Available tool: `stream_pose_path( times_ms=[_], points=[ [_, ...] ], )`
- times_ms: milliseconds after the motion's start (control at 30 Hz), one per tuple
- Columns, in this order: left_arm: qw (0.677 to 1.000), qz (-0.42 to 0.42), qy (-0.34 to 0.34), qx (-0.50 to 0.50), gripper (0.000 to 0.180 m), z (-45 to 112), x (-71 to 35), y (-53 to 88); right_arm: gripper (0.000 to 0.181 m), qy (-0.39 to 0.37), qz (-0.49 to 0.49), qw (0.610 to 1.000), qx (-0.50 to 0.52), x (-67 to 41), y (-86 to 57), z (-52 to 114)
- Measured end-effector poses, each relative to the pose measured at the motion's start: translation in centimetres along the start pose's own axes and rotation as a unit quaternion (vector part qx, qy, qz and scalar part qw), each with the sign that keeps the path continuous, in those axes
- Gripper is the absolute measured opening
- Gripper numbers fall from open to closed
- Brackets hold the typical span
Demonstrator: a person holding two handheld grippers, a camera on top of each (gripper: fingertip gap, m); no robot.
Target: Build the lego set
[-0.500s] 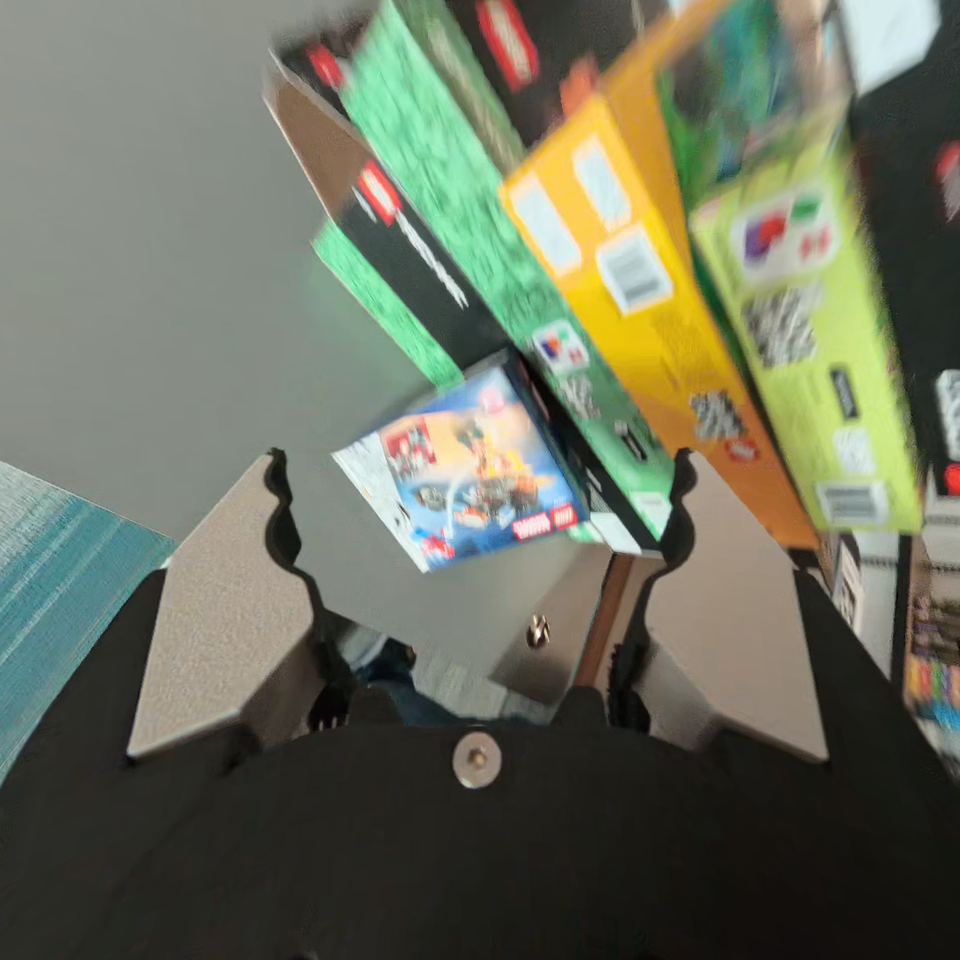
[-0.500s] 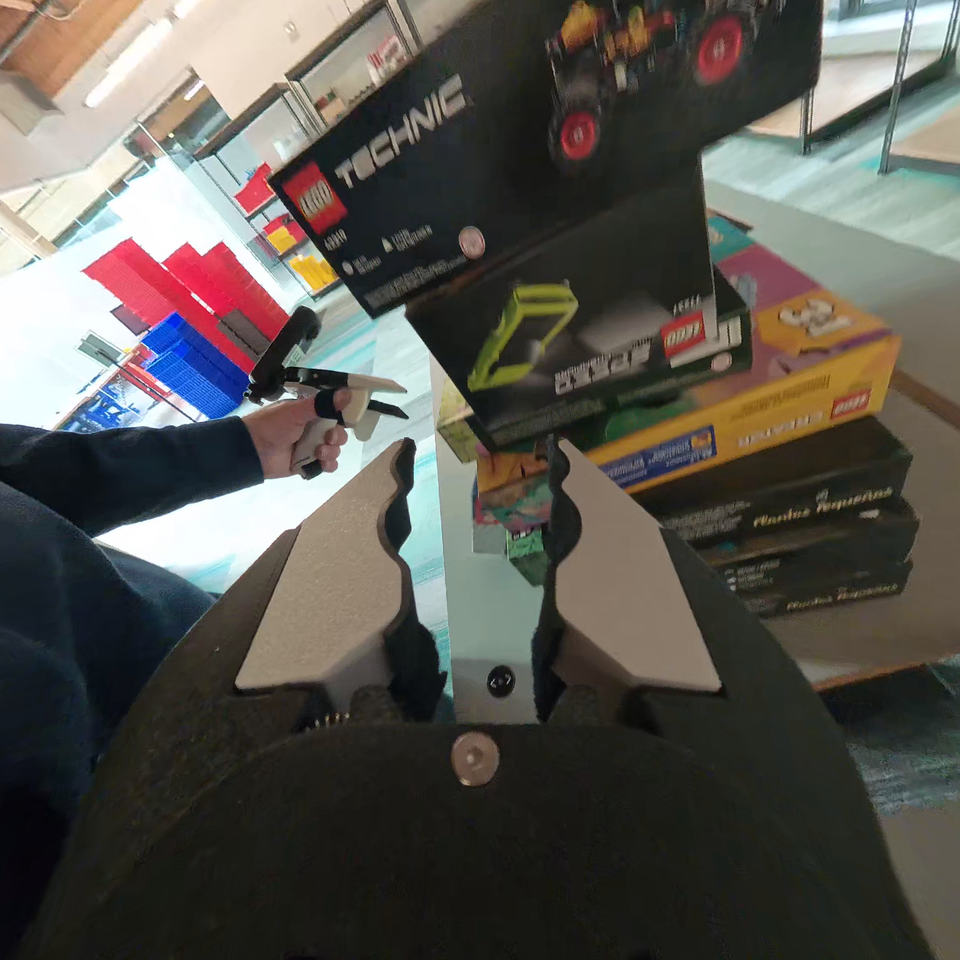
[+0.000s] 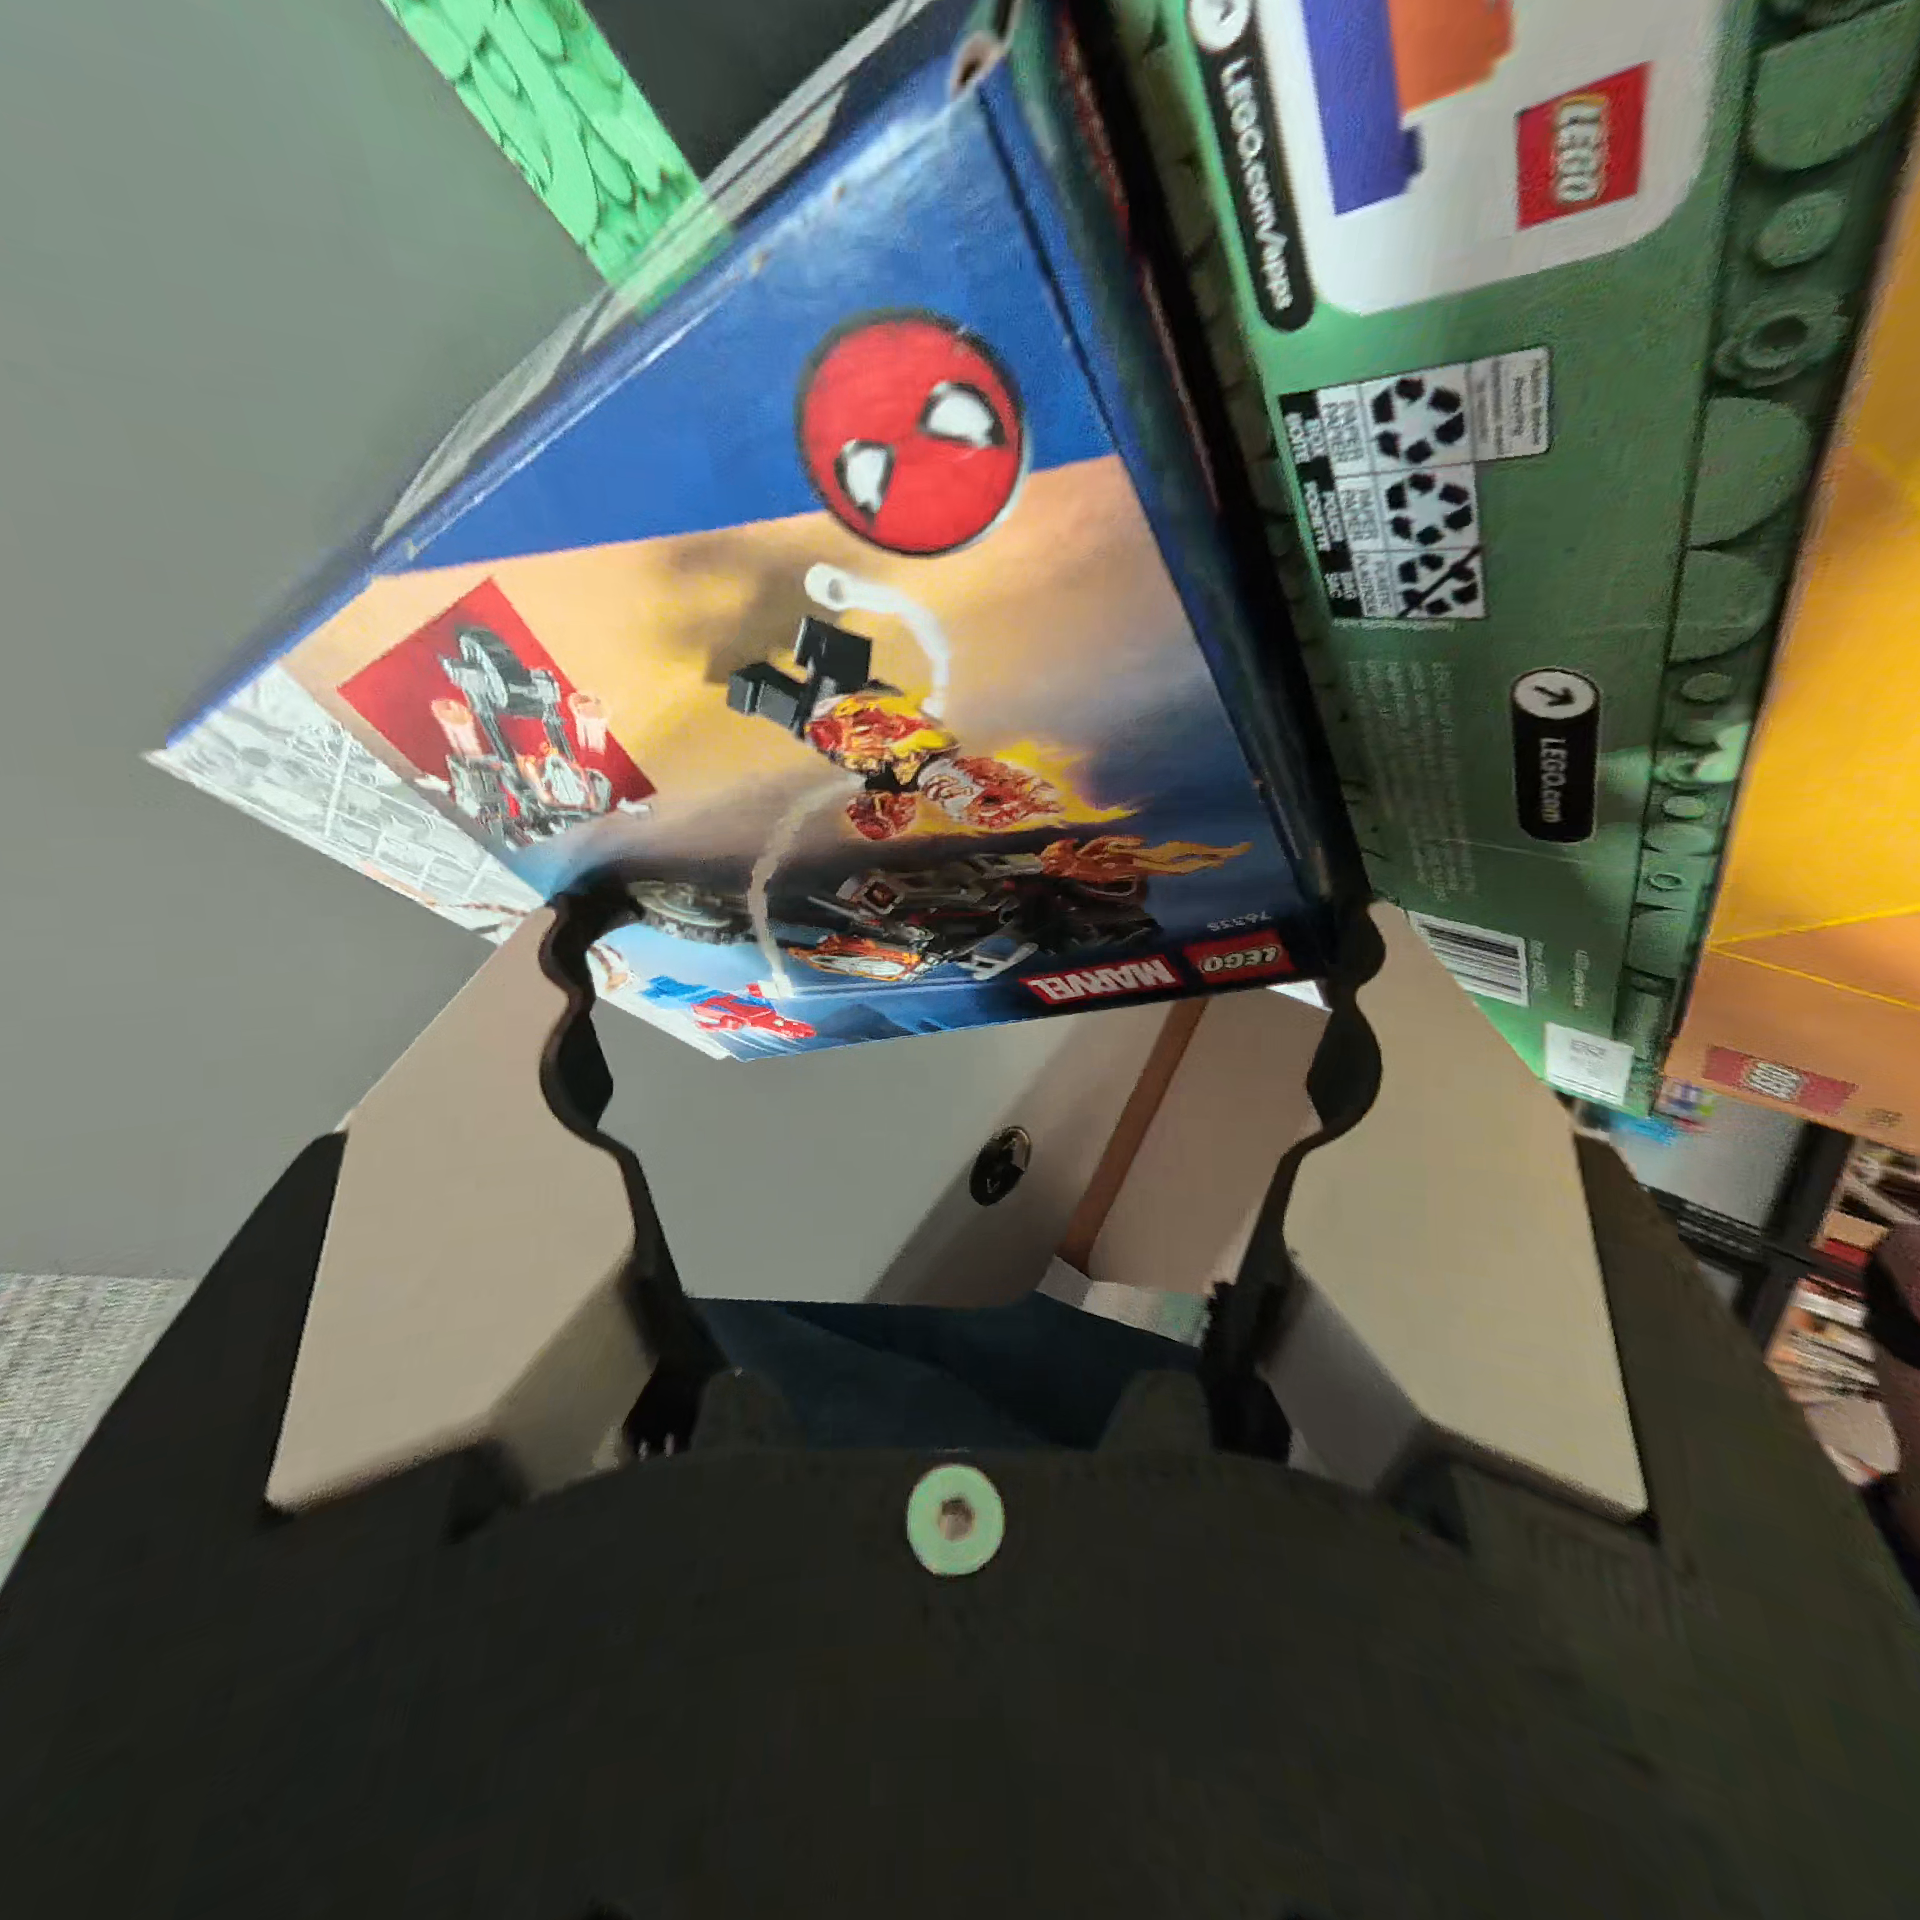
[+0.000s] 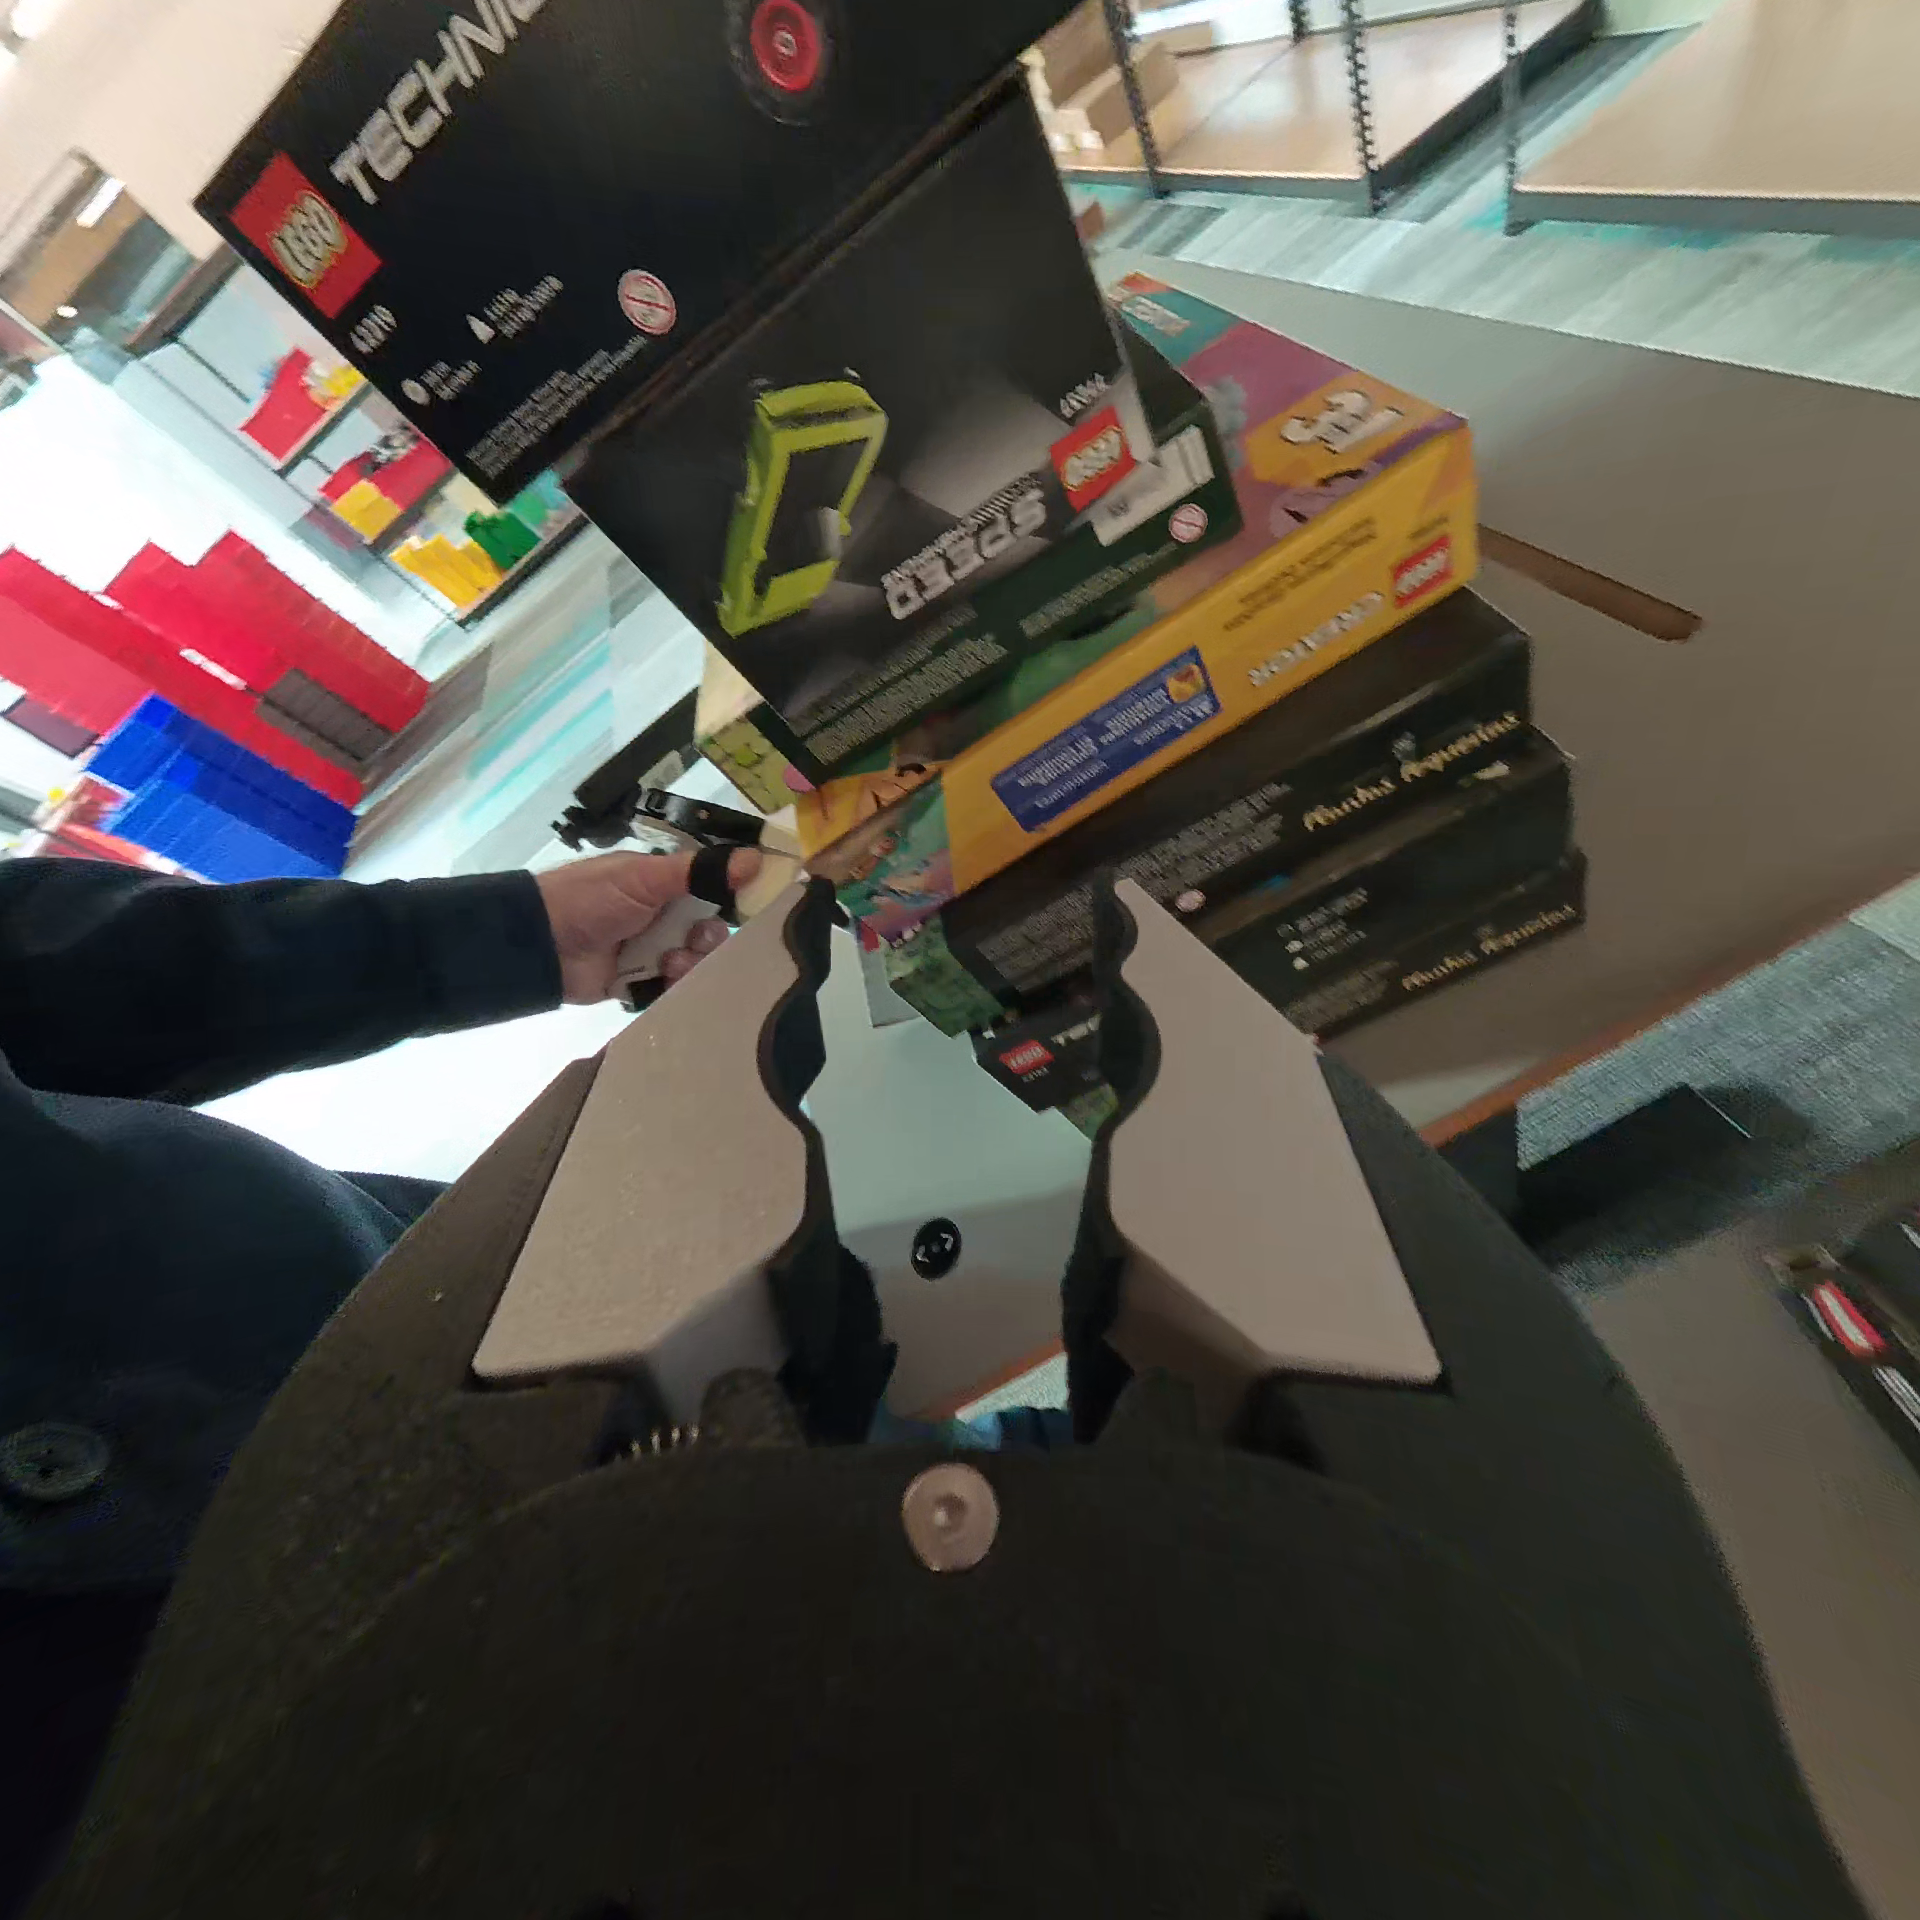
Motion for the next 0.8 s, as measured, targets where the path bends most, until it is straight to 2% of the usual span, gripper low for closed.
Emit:
stream_pose_path(
  times_ms=[133,300,400,467,600,767,800],
  points=[
    [0.999,0.025,0.031,0.030,0.121,-1.0,0.6,0.0,0.048,0.041,-0.010,0.999,0.010,2.1,0.1,-0.4],
    [0.991,0.020,0.063,0.119,0.110,-1.3,2.4,0.3,0.054,0.143,-0.033,0.986,-0.081,7.4,5.1,5.1],
    [0.979,0.056,0.134,0.141,0.108,-0.6,5.5,-0.3,0.058,0.169,-0.056,0.977,-0.119,10.6,8.1,9.4],
    [0.967,0.082,0.187,0.152,0.098,-0.1,8.0,-0.6,0.060,0.182,-0.036,0.973,-0.140,12.8,9.2,12.0],
    [0.941,0.159,0.282,0.099,0.089,2.1,12.9,0.2,0.071,0.204,-0.011,0.973,-0.105,17.4,8.2,16.0],
    [0.935,0.197,0.276,0.107,0.083,1.6,13.6,0.3,0.083,0.229,-0.001,0.969,-0.092,20.8,8.0,17.5],
    [0.936,0.192,0.274,0.107,0.084,1.0,13.3,0.8,0.092,0.229,-0.004,0.970,-0.081,20.9,8.1,17.5]
  ],
)
Point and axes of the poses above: each gripper's, where its closed fingertips meet, z out along the fingers, x out of its underside, y = z × x across the jaws, the point moved 5 cm from there along -z, back along the fingers, and after that the axes turned 4 degrees about x, right-handed, at the moved point
